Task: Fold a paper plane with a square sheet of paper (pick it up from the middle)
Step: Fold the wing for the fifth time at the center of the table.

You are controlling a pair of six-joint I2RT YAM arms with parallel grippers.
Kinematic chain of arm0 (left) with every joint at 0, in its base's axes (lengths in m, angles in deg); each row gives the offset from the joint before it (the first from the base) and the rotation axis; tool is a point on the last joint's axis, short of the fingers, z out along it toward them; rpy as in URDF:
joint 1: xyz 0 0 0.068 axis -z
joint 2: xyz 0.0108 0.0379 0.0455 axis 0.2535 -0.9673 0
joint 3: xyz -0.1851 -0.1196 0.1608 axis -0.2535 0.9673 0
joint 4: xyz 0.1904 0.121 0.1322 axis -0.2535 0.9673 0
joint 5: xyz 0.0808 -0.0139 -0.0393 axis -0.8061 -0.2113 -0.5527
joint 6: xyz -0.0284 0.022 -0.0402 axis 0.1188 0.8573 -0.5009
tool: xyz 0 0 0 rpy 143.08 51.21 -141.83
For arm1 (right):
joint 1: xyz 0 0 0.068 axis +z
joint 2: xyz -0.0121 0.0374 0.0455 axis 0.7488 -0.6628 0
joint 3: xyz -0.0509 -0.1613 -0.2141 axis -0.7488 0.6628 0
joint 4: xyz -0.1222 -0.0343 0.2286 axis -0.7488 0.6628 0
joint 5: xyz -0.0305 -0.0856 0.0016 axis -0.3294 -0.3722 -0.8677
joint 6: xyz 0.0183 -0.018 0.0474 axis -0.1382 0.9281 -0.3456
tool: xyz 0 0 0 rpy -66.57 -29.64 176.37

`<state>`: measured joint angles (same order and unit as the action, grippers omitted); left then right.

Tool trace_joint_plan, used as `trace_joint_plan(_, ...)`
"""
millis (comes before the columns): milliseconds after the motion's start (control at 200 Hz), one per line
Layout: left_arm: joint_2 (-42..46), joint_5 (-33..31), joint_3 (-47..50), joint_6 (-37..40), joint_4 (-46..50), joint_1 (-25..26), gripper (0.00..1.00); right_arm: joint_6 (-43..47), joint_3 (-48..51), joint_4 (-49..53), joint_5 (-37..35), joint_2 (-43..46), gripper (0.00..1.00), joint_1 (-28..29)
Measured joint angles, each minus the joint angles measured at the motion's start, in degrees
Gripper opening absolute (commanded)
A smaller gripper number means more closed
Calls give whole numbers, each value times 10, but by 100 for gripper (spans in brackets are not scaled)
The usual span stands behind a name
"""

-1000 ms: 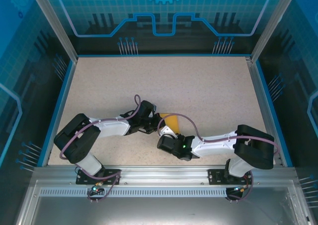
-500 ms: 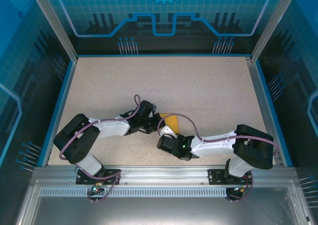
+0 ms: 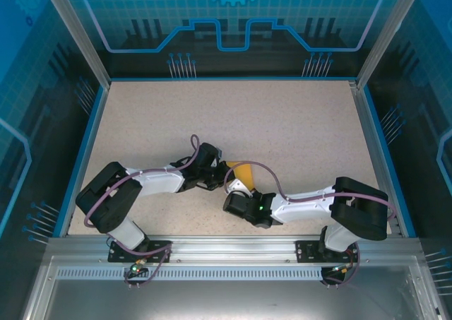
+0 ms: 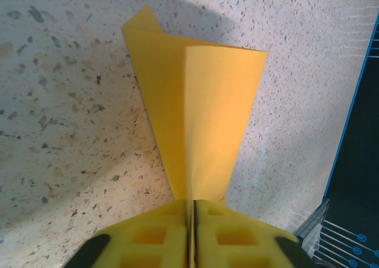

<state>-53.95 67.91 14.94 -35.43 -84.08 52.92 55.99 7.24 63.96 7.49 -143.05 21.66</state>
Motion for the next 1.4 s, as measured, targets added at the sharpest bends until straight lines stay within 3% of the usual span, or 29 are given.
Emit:
trace_joint_plan(170, 22, -6, 0, 1, 16, -3, 37, 0, 5, -8, 23, 10, 6, -17)
trace_joint_plan(355, 66, -37, 0, -1, 45, -3, 54, 4, 49, -58, 100, 71, 7, -61)
trace_joint_plan(635, 150, -96, 17, 5, 86, -4, 65, 4, 122, -148, 273, 143, 7, -169)
trace_joint_plan(930, 163, -108, 32, 18, 95, -4, 62, -7, 148, -208, 381, 151, 7, -214)
trace_joint_plan(1400, 163, -102, 39, 20, 77, -4, 59, -20, 171, -263, 446, 138, 7, -241)
